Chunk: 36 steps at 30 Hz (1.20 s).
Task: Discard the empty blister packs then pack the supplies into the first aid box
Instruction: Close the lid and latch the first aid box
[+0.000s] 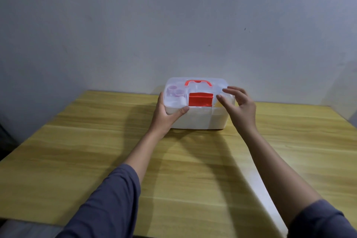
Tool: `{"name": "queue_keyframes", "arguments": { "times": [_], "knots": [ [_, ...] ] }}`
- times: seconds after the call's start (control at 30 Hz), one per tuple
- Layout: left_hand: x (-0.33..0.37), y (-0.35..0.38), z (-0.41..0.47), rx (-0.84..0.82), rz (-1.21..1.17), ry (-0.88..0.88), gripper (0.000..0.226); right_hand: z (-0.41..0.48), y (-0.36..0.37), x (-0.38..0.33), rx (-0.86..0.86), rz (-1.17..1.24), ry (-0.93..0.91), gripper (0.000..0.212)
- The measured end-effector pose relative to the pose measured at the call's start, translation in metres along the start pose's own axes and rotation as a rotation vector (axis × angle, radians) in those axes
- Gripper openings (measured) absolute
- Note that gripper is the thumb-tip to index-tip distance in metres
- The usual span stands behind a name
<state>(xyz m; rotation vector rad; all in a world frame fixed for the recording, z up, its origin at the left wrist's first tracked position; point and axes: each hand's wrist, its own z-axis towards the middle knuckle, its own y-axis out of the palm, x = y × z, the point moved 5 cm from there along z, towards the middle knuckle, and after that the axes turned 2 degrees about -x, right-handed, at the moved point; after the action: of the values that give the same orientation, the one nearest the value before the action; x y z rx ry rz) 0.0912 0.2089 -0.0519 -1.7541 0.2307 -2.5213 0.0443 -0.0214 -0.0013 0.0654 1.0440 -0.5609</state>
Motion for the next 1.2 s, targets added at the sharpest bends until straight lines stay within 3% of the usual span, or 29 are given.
{"name": "queue_keyframes", "arguments": {
  "times": [0.07,0.2,0.43,0.83,1.0,1.2],
  "knots": [
    [0.002,0.000,-0.001,-0.013,-0.029,-0.026,0.063,0.008,0.006,-0.005,-0.045,-0.053,0.027,0.028],
    [0.007,0.000,-0.003,-0.024,-0.052,-0.053,0.088,0.014,0.010,-0.007,-0.111,-0.083,0.061,0.031],
    [0.010,-0.001,-0.006,-0.004,-0.065,-0.069,0.087,-0.001,0.011,-0.002,-0.281,-0.228,-0.062,0.070],
    [0.006,0.001,-0.004,-0.016,-0.119,-0.056,0.089,-0.005,0.015,-0.002,-0.282,-0.385,-0.166,0.076],
    [-0.004,0.001,0.000,-0.057,-0.082,-0.123,0.121,-0.013,0.014,0.005,-0.207,-0.318,0.024,0.106],
    [0.005,0.019,0.002,-0.088,-0.067,-0.121,0.088,-0.018,-0.005,0.008,-0.113,-0.249,0.090,0.105]
  ]
}}
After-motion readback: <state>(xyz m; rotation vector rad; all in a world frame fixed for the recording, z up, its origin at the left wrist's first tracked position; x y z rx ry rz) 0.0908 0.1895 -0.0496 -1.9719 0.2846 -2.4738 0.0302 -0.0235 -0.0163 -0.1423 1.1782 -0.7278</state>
